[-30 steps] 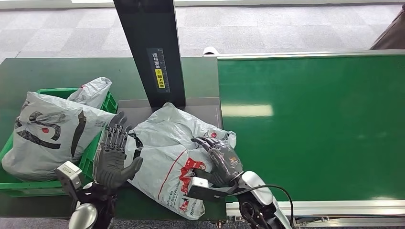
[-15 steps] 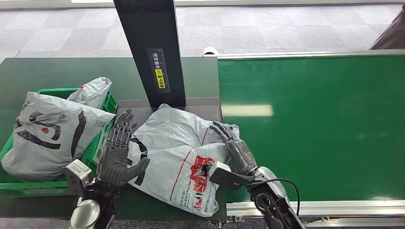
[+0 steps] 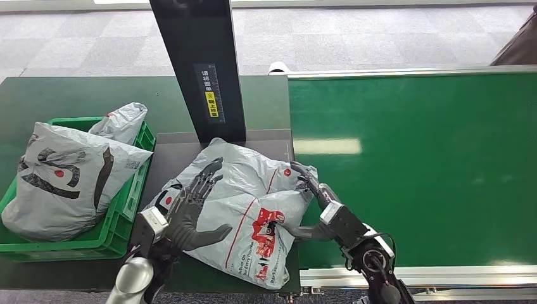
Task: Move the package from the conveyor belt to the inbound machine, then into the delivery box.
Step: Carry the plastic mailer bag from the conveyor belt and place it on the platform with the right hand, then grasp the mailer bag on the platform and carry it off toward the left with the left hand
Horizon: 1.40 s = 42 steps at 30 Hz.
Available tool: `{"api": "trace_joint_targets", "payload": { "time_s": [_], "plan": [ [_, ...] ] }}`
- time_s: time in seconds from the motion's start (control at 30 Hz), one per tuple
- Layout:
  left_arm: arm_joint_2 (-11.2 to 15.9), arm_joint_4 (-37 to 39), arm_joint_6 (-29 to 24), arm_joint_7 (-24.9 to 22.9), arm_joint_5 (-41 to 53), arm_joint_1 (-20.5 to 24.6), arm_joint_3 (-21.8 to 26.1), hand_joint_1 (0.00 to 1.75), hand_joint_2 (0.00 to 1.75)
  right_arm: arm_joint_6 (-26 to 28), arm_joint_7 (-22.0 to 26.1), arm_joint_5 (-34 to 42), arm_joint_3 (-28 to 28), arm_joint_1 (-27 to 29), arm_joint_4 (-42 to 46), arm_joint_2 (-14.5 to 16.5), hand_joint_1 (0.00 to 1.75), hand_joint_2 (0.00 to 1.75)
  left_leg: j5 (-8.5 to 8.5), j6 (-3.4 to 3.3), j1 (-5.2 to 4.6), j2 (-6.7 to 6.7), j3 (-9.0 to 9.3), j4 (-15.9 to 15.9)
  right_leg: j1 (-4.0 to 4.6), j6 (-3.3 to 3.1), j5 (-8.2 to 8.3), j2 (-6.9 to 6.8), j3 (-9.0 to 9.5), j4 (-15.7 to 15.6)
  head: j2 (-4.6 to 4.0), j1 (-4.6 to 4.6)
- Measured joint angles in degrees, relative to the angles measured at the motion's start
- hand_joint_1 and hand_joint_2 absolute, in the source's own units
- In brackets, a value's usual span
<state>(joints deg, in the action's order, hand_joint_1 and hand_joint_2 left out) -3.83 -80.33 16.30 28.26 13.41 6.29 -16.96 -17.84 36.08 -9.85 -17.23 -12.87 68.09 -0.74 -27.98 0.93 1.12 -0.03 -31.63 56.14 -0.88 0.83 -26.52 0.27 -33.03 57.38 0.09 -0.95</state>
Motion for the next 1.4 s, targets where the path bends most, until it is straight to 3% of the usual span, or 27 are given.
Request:
{"api": "trace_joint_targets", "payload": {
  "time_s": [0.13, 0.23, 0.4, 0.5, 0.9, 1.03, 1.1, 1.23, 1.4],
  "plan": [
    [0.9, 3.0, 2.8, -1.2, 7.3, 1.8, -3.8, 0.00, 1.75, -8.1, -1.1, 11.8, 3.9, 1.7, 3.0, -1.1, 0.00, 1.75, 0.00, -0.01, -0.02, -0.17, -0.04, 0.0, -0.03, 0.01, 0.00, -0.13, 0.04, 0.0, 0.00, 0.02],
    [1.5, 5.5, 1.7, -2.7, 12.8, 3.3, -6.6, 0.00, 1.75, -10.6, -2.3, 15.4, 6.8, 3.2, 5.7, -1.5, 0.00, 1.75, 0.00, -0.01, -0.03, -0.11, -0.03, 0.0, -0.03, 0.02, 0.00, -0.09, 0.04, 0.0, 0.00, 0.01],
    [2.4, 10.0, -6.2, -9.9, 26.9, 5.4, -9.1, 0.00, 1.75, -11.0, -3.0, 16.2, 10.5, 5.0, 9.6, -1.1, 0.00, 1.75, 0.00, 0.00, 0.00, -0.13, -0.02, 0.0, -0.01, 0.01, 0.00, -0.09, 0.04, 0.0, 0.00, 0.01],
    [2.9, 12.9, -8.3, -13.0, 34.1, 5.9, -9.6, 0.00, 1.75, -9.9, -3.1, 16.3, 12.5, 5.8, 11.5, -0.4, 0.00, 1.75, 0.00, 0.00, 0.00, -0.04, -0.01, 0.0, 0.00, 0.01, 0.00, -0.04, 0.04, 0.0, 0.00, 0.00],
    [4.0, 15.2, -8.5, -15.9, 38.3, 4.9, -9.7, 0.00, 1.75, -8.3, -4.7, 16.8, 14.2, 6.3, 13.4, 1.7, 0.00, 1.75, -0.03, 0.00, -0.01, 0.01, -0.03, -0.1, -0.01, 0.00, 0.00, -0.01, 0.18, 0.0, 0.00, 0.03],
    [4.8, 15.1, -8.1, -19.2, 35.8, 1.8, -7.8, 0.38, 1.75, -6.6, -6.8, 16.0, 12.9, -0.9, 6.8, 5.9, 0.00, 1.75, -0.06, 0.04, 0.01, 0.07, 0.64, -0.2, 0.02, -0.09, -0.10, 0.08, 0.80, 0.0, 0.00, 0.02],
    [5.0, 14.3, -7.8, -20.1, 35.1, 1.1, -7.4, 0.38, 1.75, -6.2, -6.9, 16.2, 12.7, -2.4, 5.1, 6.3, 0.00, 1.75, -0.09, 0.06, 0.02, 0.02, 0.89, -0.2, 0.02, -0.12, -0.15, 0.03, 1.06, 0.0, 0.00, 0.02],
    [5.3, 13.2, -7.3, -20.9, 34.8, 0.7, -6.9, 1.72, 1.75, -6.1, -6.9, 16.4, 12.4, -3.1, 3.9, 6.6, 0.00, 1.75, -0.10, 0.08, 0.02, 0.00, 1.01, -0.2, 0.02, -0.12, -0.15, 0.03, 1.19, 0.0, 0.00, 0.02],
    [5.4, 11.4, -8.4, -21.5, 35.7, -0.4, -6.3, 1.75, 1.75, -5.5, -6.9, 16.5, 12.4, -2.7, 3.4, 6.6, 0.00, 1.75, -0.10, 0.09, 0.02, 0.00, 1.10, -0.2, 0.02, -0.12, -0.15, 0.03, 1.23, 0.0, 0.00, 0.02]
  ]
}}
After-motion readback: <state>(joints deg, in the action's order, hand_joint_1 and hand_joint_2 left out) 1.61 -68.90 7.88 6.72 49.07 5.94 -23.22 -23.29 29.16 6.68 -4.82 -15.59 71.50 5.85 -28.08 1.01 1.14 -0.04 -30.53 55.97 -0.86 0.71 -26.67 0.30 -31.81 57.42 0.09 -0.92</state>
